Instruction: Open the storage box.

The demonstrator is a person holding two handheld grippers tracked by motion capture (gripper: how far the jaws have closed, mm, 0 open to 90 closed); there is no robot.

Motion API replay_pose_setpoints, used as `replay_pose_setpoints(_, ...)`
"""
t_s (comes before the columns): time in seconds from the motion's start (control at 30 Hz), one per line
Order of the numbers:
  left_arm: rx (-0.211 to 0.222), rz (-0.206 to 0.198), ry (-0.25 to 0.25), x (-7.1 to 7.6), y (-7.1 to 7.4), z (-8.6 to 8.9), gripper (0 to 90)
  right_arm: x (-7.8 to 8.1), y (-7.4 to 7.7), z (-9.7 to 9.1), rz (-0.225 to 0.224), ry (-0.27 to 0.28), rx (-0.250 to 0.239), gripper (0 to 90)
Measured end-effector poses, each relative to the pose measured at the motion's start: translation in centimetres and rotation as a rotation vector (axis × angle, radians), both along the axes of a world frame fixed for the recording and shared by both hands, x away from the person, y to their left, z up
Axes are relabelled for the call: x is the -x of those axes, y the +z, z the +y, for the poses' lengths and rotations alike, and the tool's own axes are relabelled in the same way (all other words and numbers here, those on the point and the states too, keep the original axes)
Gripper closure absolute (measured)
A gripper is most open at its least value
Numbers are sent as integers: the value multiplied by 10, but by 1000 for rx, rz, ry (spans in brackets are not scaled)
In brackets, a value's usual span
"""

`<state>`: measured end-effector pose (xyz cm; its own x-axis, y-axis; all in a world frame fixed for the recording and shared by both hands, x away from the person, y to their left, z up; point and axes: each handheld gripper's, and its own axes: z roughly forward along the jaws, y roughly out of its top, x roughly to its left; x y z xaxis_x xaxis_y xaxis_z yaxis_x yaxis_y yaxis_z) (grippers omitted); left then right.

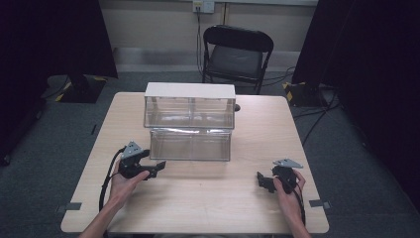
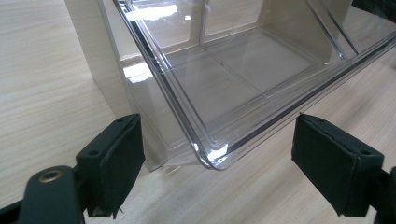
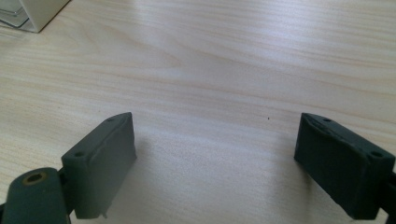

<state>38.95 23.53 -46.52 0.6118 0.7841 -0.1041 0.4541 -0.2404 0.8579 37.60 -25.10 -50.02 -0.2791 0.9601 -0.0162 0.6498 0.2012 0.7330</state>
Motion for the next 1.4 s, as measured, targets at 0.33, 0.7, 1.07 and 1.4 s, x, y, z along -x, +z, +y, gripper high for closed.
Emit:
replay_pose_setpoints(0.33, 14, -2, -3, 2, 4, 2, 153, 0, 0, 0, 0, 0, 0, 117)
replay_pose_setpoints(0.7, 34, 0, 1, 4, 6, 1, 153, 0, 0, 0, 0, 0, 0, 118)
replay_pose_setpoints(1.07, 31, -13, -1, 5, 8, 1, 153, 0, 0, 0, 0, 0, 1, 115)
replay_pose_setpoints(1.4, 17, -27, -7, 4, 17, 0, 155, -1, 0, 0, 0, 3, 1, 110)
